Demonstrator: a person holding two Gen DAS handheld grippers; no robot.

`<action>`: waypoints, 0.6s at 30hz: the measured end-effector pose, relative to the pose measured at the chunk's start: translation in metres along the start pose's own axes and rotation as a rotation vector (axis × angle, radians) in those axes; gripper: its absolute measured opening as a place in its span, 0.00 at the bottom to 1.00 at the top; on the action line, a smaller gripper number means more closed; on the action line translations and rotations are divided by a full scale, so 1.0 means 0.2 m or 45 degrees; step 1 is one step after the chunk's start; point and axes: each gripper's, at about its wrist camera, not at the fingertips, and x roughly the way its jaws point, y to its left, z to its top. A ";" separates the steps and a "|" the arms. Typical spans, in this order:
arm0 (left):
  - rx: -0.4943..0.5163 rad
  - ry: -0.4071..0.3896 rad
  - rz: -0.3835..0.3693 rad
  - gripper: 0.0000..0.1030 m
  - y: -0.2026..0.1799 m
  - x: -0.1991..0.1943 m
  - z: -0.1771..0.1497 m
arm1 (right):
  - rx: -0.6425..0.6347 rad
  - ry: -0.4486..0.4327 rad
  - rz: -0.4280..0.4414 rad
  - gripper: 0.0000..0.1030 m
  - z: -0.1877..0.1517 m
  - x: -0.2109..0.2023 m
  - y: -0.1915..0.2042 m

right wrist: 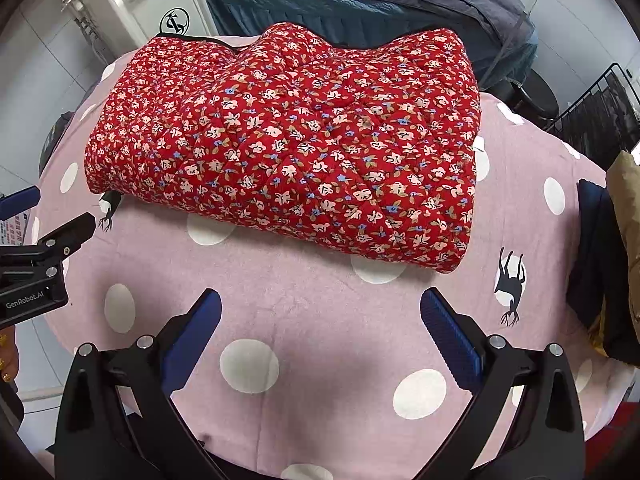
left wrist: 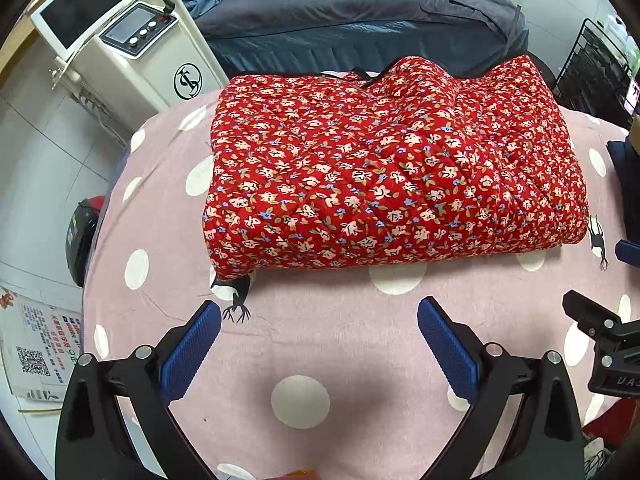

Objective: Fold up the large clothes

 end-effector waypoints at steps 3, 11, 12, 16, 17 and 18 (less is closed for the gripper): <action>0.000 0.004 -0.007 0.94 0.00 0.00 0.00 | -0.002 -0.005 0.000 0.96 0.00 0.00 0.01; 0.007 -0.032 0.007 0.94 -0.02 -0.01 0.01 | 0.000 -0.014 -0.001 0.96 0.02 -0.01 0.02; 0.009 -0.039 0.008 0.94 -0.02 -0.01 0.01 | -0.001 -0.015 -0.002 0.96 0.03 -0.01 0.02; 0.014 -0.041 0.000 0.94 -0.03 -0.01 0.03 | -0.002 -0.013 -0.005 0.96 0.03 0.00 0.02; 0.015 -0.035 -0.002 0.94 -0.03 -0.01 0.03 | -0.002 -0.012 -0.004 0.96 0.03 0.00 0.02; 0.018 -0.028 -0.001 0.94 -0.03 -0.01 0.03 | -0.002 -0.011 -0.004 0.96 0.02 0.00 0.02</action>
